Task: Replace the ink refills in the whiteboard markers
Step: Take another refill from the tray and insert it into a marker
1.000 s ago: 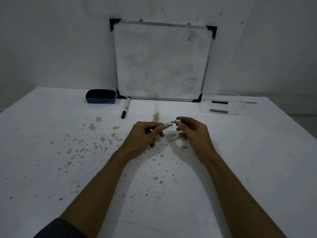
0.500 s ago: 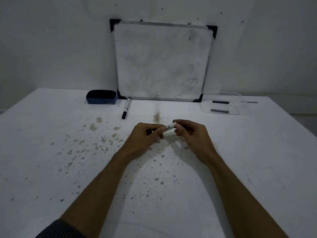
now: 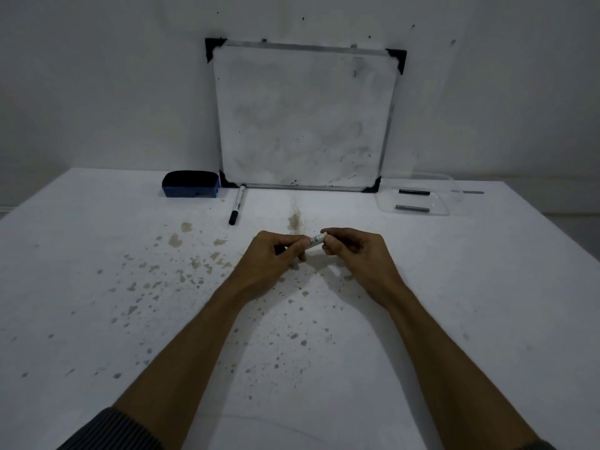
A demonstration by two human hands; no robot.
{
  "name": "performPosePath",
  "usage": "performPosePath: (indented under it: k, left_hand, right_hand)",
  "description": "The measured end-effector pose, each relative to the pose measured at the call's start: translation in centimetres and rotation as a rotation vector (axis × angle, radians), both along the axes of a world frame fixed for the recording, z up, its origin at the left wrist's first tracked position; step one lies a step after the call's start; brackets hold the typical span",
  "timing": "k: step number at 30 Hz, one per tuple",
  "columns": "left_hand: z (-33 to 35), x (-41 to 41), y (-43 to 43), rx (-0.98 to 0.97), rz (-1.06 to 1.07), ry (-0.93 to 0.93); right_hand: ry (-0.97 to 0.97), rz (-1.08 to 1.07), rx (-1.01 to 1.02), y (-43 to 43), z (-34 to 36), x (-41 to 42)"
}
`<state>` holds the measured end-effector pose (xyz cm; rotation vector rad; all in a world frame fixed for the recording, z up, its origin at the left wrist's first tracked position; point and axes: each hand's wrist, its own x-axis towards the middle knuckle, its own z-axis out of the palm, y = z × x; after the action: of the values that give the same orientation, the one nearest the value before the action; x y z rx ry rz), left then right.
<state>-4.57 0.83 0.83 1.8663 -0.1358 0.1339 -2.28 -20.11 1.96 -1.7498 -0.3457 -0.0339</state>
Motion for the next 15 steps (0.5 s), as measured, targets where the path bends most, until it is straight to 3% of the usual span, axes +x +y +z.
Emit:
performPosePath:
  k: [5,12,15]
  left_hand:
    - [1.6,-0.5,-1.7,-0.080,-0.026,0.038]
    - [3.4,0.2,-4.1,-0.277,0.048,0.073]
    - [3.4,0.1,-4.7,-0.321,0.077,0.103]
  right_hand:
    - [0.061,0.028,0.061,0.4,0.5,-0.7]
    - [0.115,-0.227,0.006,0.7,1.0,-2.2]
    - [0.127,-0.141,-0.062,0.9,0.7,-2.1]
